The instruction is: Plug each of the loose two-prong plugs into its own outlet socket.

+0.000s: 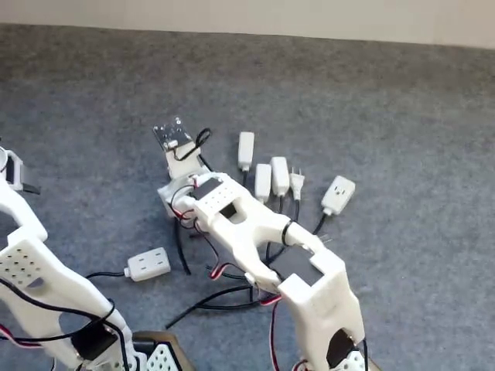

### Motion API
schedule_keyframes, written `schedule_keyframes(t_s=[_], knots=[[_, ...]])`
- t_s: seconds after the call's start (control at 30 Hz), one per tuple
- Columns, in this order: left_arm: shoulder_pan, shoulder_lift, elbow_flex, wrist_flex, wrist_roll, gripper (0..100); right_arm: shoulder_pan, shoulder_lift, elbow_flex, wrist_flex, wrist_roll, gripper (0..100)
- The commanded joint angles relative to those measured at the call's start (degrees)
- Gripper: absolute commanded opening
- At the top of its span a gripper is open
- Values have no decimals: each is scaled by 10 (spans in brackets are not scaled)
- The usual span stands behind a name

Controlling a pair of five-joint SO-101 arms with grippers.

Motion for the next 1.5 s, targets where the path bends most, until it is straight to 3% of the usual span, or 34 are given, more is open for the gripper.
schedule_keyframes(t_s=[0.0, 0.23, 0.43, 0.6, 0.8, 0.9, 1.07, 1.23, 1.3, 1.47], knots=[[9, -7, -12, 16, 4, 260, 8, 51, -121, 105, -6, 0], [12, -7, -12, 33, 4, 260, 65, 44, -244, 402, 4, 5], [14, -7, -14, 55, 4, 260, 98, -106, -285, 626, 157, 5], [14, -7, -15, 84, -1, 261, 255, -271, -284, 711, 211, 5], [45, -19, -29, 178, -45, 262, 551, -388, -236, 691, 289, 5], [84, -47, -30, 225, -45, 262, 643, -411, -117, 618, 336, 5], [161, -130, 37, 229, -41, 260, 742, -421, 105, 428, 388, 5], [229, -216, 158, 228, -43, 262, 763, -411, 254, 320, 414, 5], [256, -243, 199, 226, -43, 262, 734, -414, 285, 318, 412, 5], [311, -302, 294, 170, -23, 261, 613, -415, 316, 393, 258, 5]])
